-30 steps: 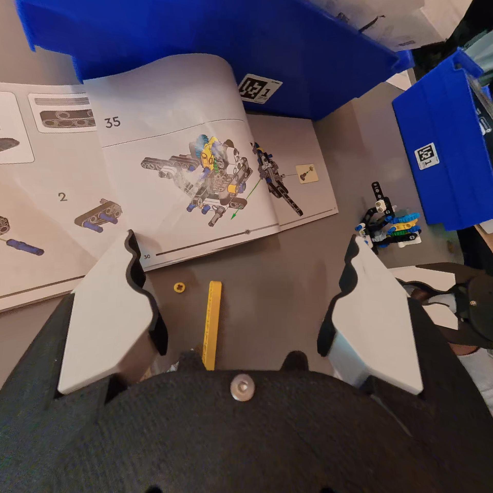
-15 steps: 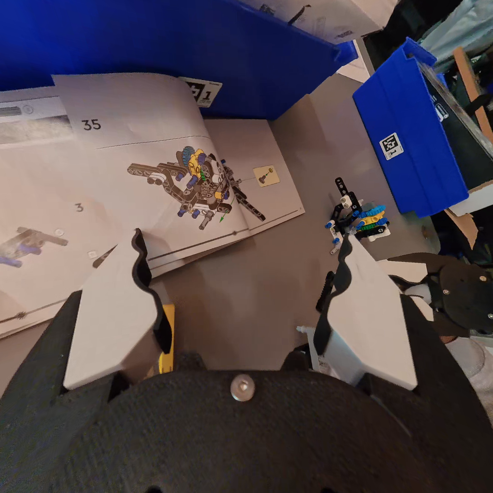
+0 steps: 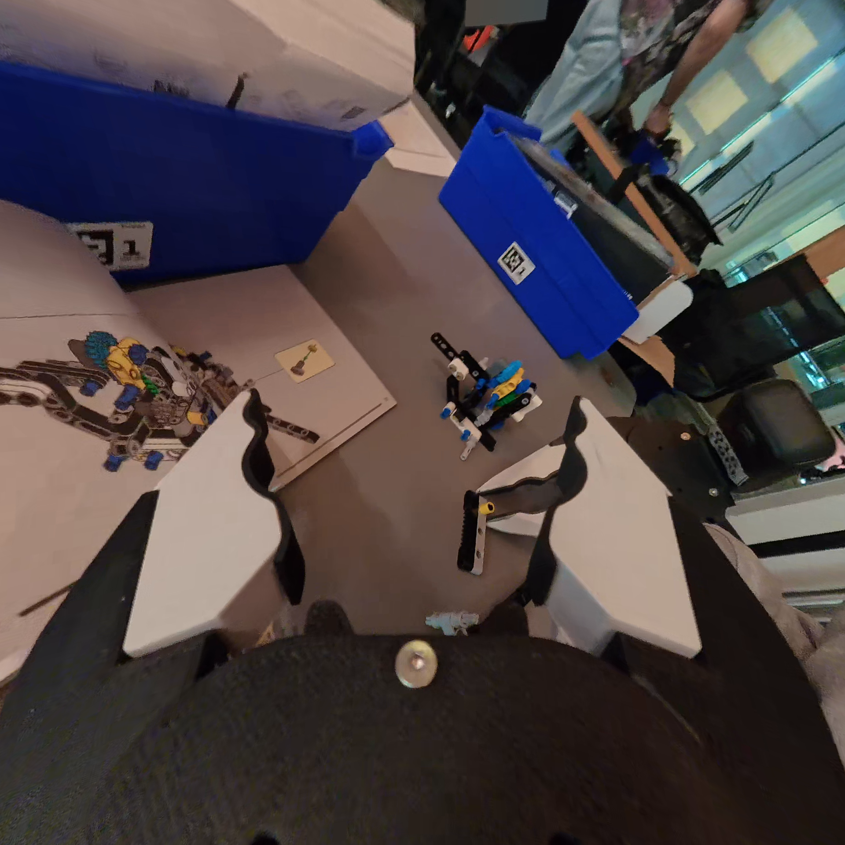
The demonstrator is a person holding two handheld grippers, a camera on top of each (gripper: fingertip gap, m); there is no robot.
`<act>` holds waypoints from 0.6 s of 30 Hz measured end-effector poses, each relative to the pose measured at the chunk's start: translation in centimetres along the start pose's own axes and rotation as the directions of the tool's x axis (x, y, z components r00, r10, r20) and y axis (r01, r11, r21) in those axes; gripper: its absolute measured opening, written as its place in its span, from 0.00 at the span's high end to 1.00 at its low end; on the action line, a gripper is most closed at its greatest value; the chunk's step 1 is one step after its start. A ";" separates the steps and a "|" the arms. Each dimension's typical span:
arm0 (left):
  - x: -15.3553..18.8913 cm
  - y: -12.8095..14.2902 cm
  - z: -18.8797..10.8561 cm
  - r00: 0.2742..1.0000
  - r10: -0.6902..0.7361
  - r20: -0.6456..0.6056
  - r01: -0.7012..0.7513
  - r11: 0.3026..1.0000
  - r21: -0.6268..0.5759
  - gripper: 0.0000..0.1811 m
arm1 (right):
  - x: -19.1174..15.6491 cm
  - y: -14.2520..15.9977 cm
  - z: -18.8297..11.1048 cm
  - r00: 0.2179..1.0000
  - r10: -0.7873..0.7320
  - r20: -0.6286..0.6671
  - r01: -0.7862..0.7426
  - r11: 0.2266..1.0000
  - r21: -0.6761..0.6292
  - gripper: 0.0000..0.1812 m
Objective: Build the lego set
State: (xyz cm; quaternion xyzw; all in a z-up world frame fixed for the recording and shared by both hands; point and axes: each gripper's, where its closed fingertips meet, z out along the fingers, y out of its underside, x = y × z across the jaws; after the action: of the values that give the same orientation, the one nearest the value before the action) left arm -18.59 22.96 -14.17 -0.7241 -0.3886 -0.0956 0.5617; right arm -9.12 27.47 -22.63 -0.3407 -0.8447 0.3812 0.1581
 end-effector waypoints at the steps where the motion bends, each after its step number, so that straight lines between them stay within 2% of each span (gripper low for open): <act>1: 0.1 -0.4 -0.3 1.000 0.007 -0.011 -0.007 1.000 0.025 0.32 | 0.0 0.0 0.0 1.000 0.000 0.000 0.000 1.000 0.000 0.91; 5: 0.9 -1.8 -1.7 0.998 0.018 -0.066 -0.011 0.994 0.111 0.35 | 0.0 0.0 0.0 1.000 0.002 0.001 -0.002 1.000 0.000 0.91; 7: 1.8 -3.3 -3.3 0.994 0.050 -0.096 -0.029 0.979 0.202 0.36 | 0.0 0.0 0.0 1.000 0.002 0.001 -0.002 1.000 0.000 0.91; 10: 1.9 -5.0 -6.0 0.992 0.110 -0.063 -0.086 0.949 0.305 0.37 | 0.0 0.0 0.0 1.000 0.003 0.002 -0.003 1.000 0.000 0.91; 15: -1.9 -7.5 -11.2 0.989 0.109 0.103 -0.144 0.882 0.448 0.37 | 0.0 0.0 0.0 1.000 0.005 0.004 -0.005 1.000 0.000 0.91; 18: -5.6 -7.6 -12.9 0.979 0.062 0.193 -0.142 0.889 0.436 0.38 | 0.0 0.0 0.0 1.000 0.004 0.004 -0.004 1.000 0.000 0.91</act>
State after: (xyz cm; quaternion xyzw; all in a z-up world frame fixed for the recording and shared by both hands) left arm -23.64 9.44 -7.23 -0.6006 -0.4090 0.0897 0.6812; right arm -9.13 27.48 -22.65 -0.3419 -0.8443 0.3821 0.1556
